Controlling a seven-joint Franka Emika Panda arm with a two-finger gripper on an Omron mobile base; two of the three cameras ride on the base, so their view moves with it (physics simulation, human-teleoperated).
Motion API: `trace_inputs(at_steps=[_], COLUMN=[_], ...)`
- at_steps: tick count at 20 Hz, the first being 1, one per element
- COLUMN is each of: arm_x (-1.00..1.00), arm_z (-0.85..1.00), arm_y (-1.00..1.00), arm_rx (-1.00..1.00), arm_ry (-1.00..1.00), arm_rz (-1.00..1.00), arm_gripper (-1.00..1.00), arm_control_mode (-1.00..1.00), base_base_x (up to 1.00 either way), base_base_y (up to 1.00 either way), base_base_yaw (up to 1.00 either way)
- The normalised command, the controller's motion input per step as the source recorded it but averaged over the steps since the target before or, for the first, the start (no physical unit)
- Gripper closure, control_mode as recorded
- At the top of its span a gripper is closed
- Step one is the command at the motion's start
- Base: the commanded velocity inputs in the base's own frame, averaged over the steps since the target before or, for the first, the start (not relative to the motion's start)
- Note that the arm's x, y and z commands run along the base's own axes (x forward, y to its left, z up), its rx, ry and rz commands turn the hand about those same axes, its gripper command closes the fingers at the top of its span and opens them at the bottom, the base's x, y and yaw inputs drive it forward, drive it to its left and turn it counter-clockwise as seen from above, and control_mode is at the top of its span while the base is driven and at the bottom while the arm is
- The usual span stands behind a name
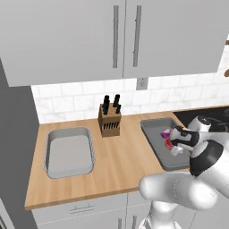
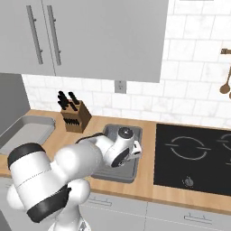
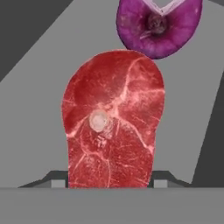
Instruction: Place one onion and one steak in each tupperware on the nearby counter, to pack two identical lunches.
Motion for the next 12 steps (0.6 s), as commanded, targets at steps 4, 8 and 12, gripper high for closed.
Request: trace_inputs(at_steps=[4,8,12], arm_x=[-0.46,-0.9,-0.81], arm_z=[0.59,1.0,1.0], arm_y=[-0.06,0.06,0.59], arm_rx=[0.0,-0.03,-0.11], arm_ry=[-0.21,-0.35,-0.23], arm_rz=[0.05,0.05,0.01], arm_gripper=[-1.0,-1.0,-1.0], arm_control_mode=[-1.0,-1.0,-1.0], base_base_x=[0.0,0.0,0.0], base_base_y=[0.0,0.0,0.0], base_base_yaw=[0.0,0.0,0.0])
